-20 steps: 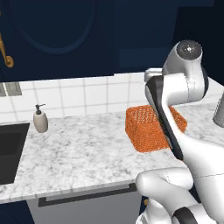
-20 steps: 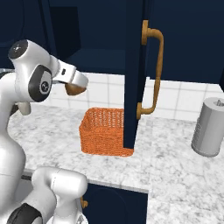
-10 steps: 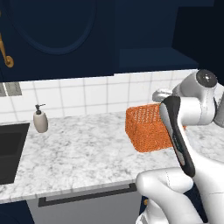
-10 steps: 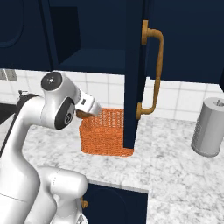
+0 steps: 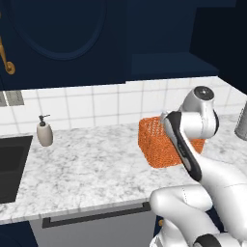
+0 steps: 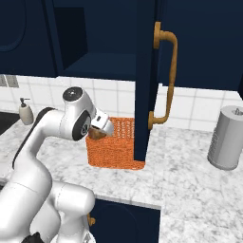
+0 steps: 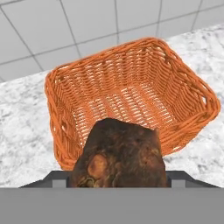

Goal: Open the cabinet, pick up the bread from the cabinet and place it in the basket. Then move the basket to the dining counter.

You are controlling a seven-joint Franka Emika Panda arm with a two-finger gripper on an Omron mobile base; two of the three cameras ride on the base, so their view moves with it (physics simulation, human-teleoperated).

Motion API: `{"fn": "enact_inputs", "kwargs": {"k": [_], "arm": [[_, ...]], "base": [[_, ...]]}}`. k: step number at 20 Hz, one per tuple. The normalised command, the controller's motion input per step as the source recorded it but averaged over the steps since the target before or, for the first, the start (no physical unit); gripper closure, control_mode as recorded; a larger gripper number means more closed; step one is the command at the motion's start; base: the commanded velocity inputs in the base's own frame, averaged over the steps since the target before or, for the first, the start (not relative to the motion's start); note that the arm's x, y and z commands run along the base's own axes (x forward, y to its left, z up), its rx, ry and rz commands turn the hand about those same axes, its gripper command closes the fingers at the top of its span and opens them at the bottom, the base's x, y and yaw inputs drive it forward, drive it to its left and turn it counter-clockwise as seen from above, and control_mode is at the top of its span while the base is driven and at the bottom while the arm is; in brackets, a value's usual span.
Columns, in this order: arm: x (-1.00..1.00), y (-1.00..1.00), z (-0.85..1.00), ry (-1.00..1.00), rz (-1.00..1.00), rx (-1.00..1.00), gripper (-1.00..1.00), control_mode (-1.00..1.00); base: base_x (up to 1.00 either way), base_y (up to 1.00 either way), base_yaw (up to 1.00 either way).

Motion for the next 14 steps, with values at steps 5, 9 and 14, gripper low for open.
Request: {"fn": "enact_inputs", "kwargs": {"k": [5,9,14], "arm": [[0.78,0.00,-0.49,0.21,0.00,0.00,1.00,-1.00],[0.71,-0.01,-0.48,0.10,0.00,0.00,1.00,-1.00],[0.47,-0.10,-0.53,0.09,0.00,0.01,1.00,-1.00]], "base": [[0.00,0.00,0.00],[0.00,0.00,0.00],[0.00,0.00,0.00]]}}
